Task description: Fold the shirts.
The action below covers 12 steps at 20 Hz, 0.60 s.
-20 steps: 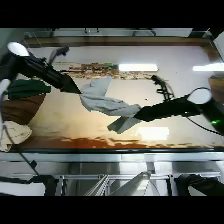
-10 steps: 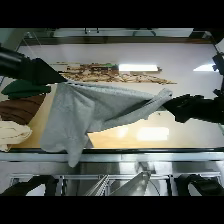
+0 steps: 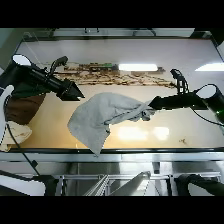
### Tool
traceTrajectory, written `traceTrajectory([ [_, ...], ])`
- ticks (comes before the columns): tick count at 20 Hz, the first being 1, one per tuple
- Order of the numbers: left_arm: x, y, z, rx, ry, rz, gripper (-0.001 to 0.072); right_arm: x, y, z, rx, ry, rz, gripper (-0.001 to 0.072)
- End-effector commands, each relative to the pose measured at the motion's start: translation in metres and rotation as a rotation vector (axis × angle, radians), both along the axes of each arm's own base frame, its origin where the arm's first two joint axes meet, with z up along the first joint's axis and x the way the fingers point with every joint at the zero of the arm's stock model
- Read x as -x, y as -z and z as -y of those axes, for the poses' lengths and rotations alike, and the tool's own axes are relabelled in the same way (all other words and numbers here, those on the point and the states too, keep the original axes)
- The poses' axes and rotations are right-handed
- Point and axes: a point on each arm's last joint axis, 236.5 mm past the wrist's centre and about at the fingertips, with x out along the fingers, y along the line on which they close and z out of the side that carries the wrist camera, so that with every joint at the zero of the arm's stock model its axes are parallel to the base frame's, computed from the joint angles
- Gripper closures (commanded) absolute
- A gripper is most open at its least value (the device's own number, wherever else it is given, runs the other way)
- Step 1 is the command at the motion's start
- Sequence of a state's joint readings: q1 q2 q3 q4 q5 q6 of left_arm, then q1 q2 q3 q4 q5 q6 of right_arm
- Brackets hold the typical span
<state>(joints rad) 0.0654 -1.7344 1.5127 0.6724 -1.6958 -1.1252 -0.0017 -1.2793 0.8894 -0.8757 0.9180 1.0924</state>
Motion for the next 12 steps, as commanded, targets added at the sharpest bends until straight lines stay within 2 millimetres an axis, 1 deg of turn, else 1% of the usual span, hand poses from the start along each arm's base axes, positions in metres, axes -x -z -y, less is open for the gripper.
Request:
traceTrajectory([
  [1,-0.008,0.008,-0.026,0.088,-0.061,-0.115,0.0162,-0.004,0.011,0.025,-0.036,0.050,-0.105,0.0198],
  [2,-0.001,0.004,-0.033,0.087,-0.080,-0.117,0.0212,-0.002,0.002,0.035,-0.054,0.071,-0.122,0.0199],
  [4,0.027,-0.001,-0.036,0.089,-0.122,-0.125,0.0207,0.002,-0.006,0.059,-0.086,0.123,-0.157,0.0208],
  [5,0.047,0.000,-0.035,0.088,-0.153,-0.151,0.0207,0.003,-0.004,0.073,-0.103,0.167,-0.180,0.0208],
  [7,0.088,0.012,-0.029,0.080,-0.212,-0.207,0.0207,-0.004,-0.004,0.092,-0.169,0.253,-0.185,0.0209],
  [8,0.110,0.024,-0.026,0.058,-0.235,-0.239,0.0206,-0.010,-0.005,0.096,-0.211,0.275,-0.176,0.0211],
  [9,0.131,0.036,-0.025,0.028,-0.244,-0.267,0.0206,-0.014,-0.005,0.096,-0.251,0.288,-0.170,0.0264],
  [10,0.150,0.047,-0.024,-0.001,-0.246,-0.293,0.0205,-0.018,-0.001,0.093,-0.287,0.296,-0.182,0.0371],
  [11,0.164,0.055,-0.022,-0.014,-0.259,-0.310,0.0206,-0.020,0.006,0.088,-0.320,0.303,-0.207,0.0367],
  [12,0.173,0.060,-0.020,-0.022,-0.277,-0.312,0.0206,-0.023,0.016,0.081,-0.364,0.316,-0.240,0.0365],
])
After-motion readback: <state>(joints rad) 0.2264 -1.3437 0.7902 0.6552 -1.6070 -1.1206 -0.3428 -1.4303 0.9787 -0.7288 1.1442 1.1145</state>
